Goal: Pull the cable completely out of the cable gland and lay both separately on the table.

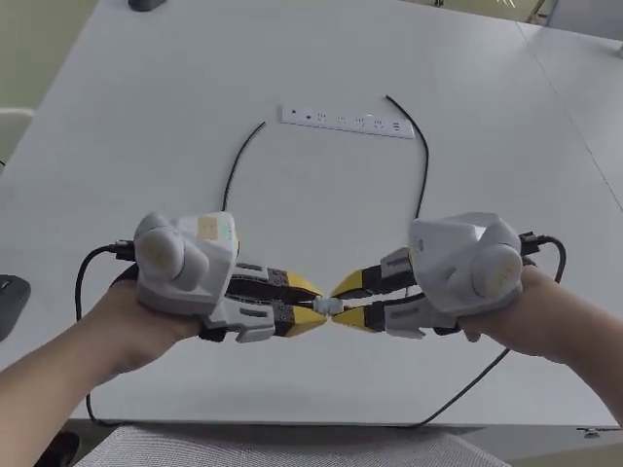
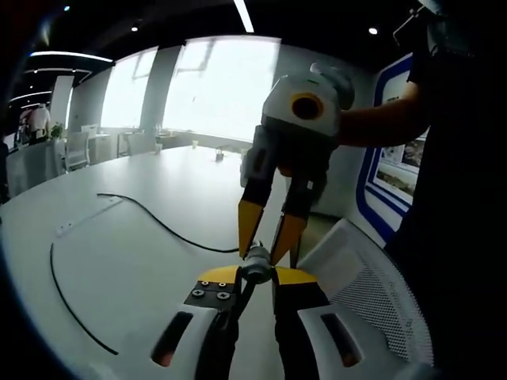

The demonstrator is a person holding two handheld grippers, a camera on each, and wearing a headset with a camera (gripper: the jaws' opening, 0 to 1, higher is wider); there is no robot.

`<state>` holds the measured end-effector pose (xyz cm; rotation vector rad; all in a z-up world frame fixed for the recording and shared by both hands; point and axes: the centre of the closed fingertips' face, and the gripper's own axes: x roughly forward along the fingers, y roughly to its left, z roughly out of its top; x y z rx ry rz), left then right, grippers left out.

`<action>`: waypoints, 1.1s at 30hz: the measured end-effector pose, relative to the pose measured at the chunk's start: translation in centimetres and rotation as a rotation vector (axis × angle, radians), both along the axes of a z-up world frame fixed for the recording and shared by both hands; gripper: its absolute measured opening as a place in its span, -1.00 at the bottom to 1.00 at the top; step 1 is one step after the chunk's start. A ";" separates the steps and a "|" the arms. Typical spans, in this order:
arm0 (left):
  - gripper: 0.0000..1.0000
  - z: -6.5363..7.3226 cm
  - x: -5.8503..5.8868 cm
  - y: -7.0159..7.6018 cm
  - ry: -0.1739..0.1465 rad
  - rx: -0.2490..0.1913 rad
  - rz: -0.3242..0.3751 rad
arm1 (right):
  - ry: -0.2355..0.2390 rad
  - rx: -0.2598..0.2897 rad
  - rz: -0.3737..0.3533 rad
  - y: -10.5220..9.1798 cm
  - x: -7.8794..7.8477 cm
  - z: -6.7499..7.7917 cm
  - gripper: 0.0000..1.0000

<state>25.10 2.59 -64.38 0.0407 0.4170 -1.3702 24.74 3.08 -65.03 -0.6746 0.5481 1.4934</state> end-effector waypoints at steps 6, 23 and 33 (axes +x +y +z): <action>-0.70 0.6 0.0 0.2 0.008 -0.004 0.006 | 0.028 0.042 -0.010 0.1 0.1 0.6 -0.84; -0.70 1.7 0.0 0.0 0.001 -0.013 0.007 | 0.473 0.234 -0.155 -0.6 0.5 2.8 -0.74; -0.70 2.1 0.0 -0.5 -0.033 0.004 0.012 | 0.787 0.287 -0.182 -0.2 0.7 2.8 -0.73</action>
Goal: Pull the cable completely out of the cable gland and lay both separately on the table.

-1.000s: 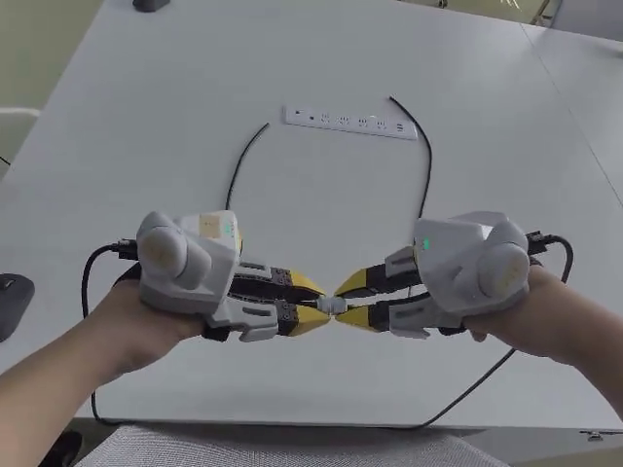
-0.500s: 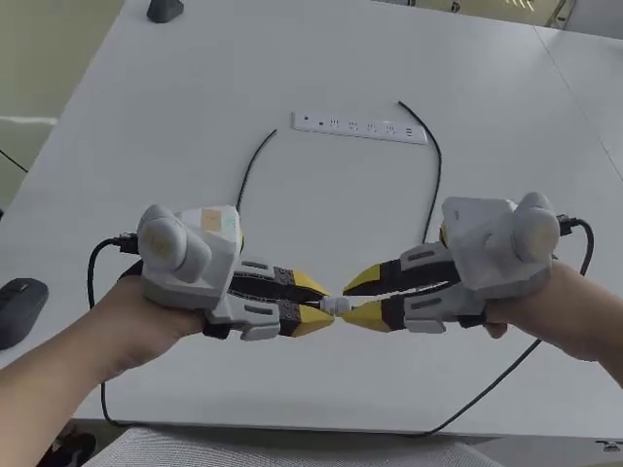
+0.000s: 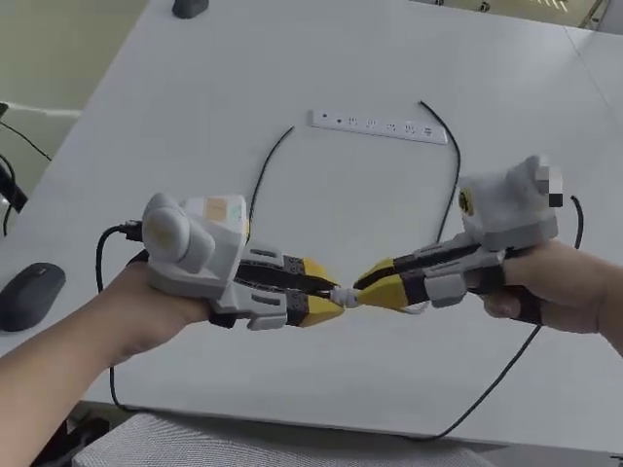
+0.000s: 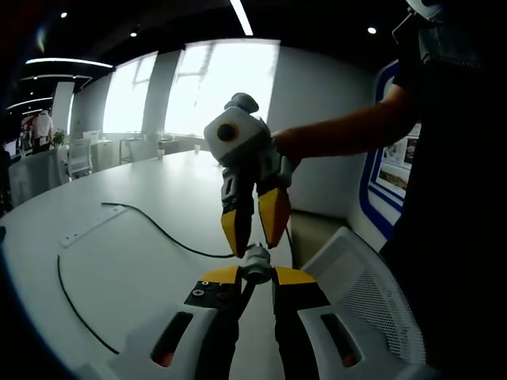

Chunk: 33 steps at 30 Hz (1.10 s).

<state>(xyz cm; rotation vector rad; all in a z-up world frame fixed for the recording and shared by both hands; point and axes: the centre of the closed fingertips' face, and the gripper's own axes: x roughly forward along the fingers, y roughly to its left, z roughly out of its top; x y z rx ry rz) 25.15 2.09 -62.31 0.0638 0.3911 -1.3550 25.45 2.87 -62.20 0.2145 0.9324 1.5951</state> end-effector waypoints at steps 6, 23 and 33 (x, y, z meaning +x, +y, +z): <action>-0.70 0.5 -0.3 -0.8 -0.029 0.013 -0.006 | 0.073 0.009 0.047 -0.3 -1.0 0.0 -0.79; -0.70 -0.6 0.5 -1.5 0.025 0.041 0.035 | -0.197 -0.020 0.155 -1.2 -1.0 -0.6 -0.86; -0.70 -0.7 0.9 -1.1 0.107 0.019 0.057 | -0.581 -0.038 0.192 -1.1 -0.5 -0.9 -0.86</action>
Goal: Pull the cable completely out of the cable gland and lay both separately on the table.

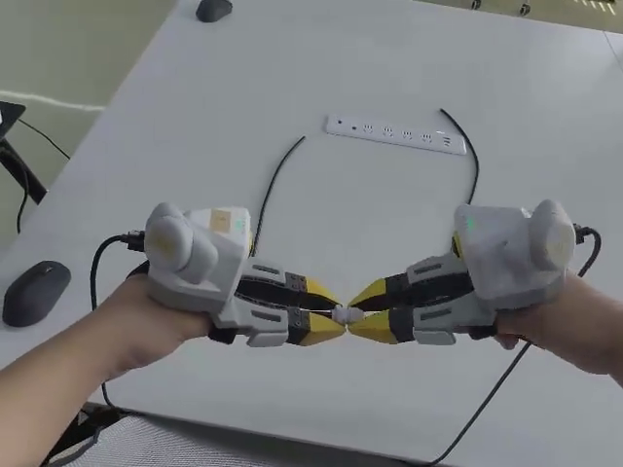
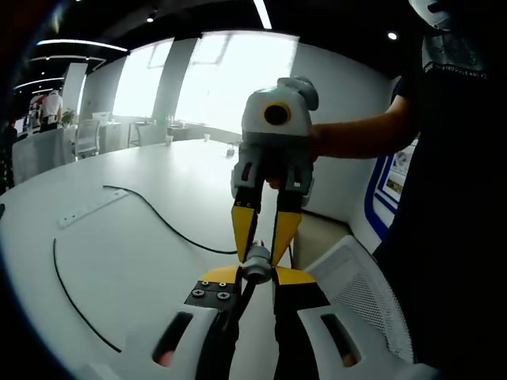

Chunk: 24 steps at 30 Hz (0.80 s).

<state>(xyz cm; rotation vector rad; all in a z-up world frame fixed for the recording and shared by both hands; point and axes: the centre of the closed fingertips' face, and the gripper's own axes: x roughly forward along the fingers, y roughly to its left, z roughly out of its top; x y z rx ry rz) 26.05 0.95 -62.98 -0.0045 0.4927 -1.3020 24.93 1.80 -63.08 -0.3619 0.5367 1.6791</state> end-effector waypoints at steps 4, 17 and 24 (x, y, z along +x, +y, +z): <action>-0.70 -0.2 0.0 -0.2 0.038 -0.007 0.007 | -0.175 -0.013 0.039 -0.2 0.1 -0.5 -0.86; -0.70 0.1 0.1 -0.9 0.044 -0.029 0.030 | -0.199 0.000 0.005 -0.9 0.9 -0.4 -0.84; -0.70 0.1 -0.2 -1.2 0.013 -0.004 0.018 | 0.025 0.024 -0.070 -1.7 1.1 0.0 -0.63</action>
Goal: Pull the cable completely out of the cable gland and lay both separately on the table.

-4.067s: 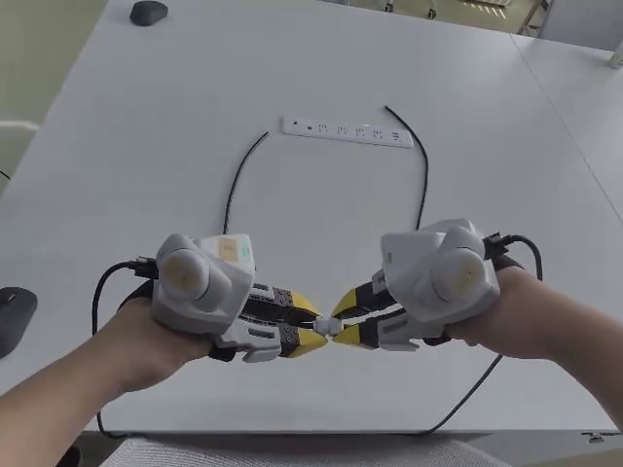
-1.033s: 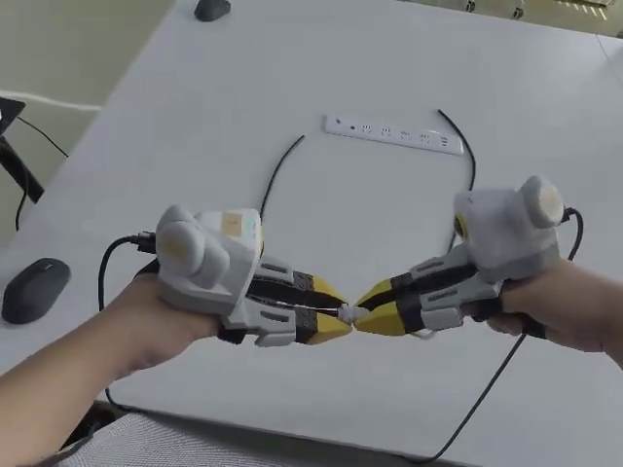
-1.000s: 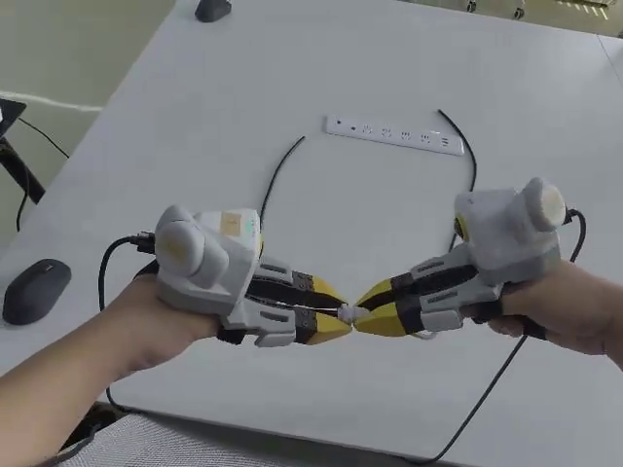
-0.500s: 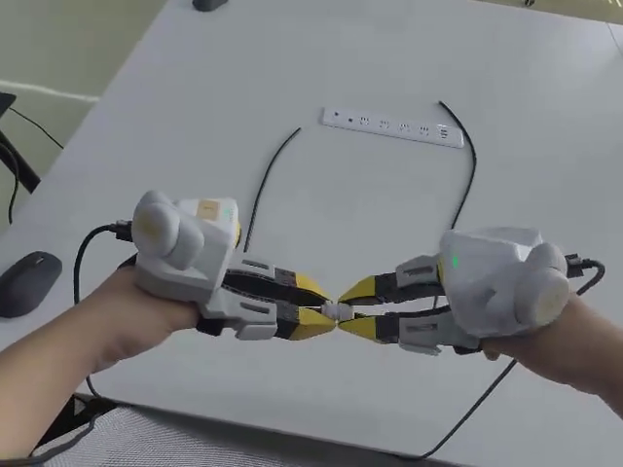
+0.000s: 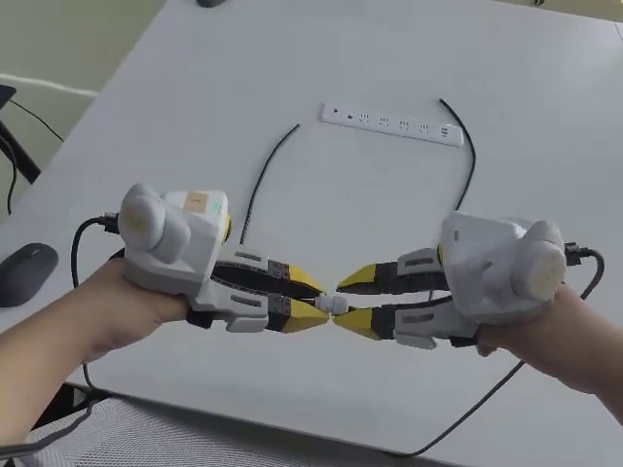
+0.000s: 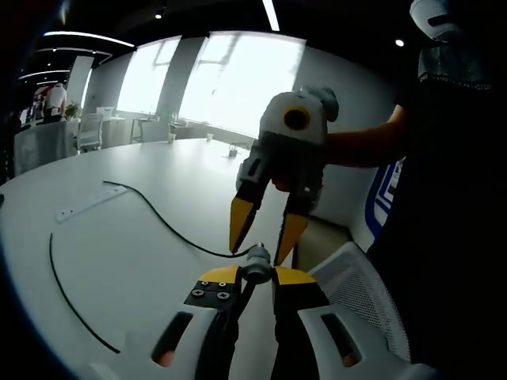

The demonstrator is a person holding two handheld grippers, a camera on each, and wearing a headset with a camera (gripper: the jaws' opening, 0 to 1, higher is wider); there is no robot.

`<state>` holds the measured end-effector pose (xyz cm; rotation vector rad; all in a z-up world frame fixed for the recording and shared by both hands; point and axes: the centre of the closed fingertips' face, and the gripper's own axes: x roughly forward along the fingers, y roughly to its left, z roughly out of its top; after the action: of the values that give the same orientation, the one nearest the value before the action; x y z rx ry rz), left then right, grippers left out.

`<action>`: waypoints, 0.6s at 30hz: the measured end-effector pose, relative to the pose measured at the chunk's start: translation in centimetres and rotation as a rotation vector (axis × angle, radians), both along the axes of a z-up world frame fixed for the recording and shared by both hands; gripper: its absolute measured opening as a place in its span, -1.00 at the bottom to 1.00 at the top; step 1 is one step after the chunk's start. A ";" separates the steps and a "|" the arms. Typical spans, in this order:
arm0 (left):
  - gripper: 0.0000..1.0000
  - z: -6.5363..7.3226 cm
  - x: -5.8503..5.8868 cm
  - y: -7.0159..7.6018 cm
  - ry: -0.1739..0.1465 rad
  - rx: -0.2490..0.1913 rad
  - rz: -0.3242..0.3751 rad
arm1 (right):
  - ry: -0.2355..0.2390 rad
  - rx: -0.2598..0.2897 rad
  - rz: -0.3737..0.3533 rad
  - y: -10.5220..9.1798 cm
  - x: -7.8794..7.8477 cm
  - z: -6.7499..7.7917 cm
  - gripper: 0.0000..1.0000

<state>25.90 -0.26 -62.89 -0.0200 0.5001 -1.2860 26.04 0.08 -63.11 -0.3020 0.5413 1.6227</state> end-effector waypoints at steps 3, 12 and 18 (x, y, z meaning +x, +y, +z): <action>-0.69 0.1 -0.3 0.0 -0.016 0.006 0.002 | 0.336 0.067 -0.056 -0.5 -0.5 1.3 -0.50; -0.69 0.4 -0.7 -0.8 -0.063 0.023 -0.022 | 0.719 0.044 -0.072 -1.5 -0.2 0.6 -0.59; -0.69 0.7 -0.6 -1.0 -0.079 0.024 -0.029 | 0.794 0.056 -0.067 -1.0 -0.4 0.9 -0.60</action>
<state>25.32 -1.30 -62.23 0.0583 0.4498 -1.3040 25.62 -0.92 -62.24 0.4267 1.0839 1.6562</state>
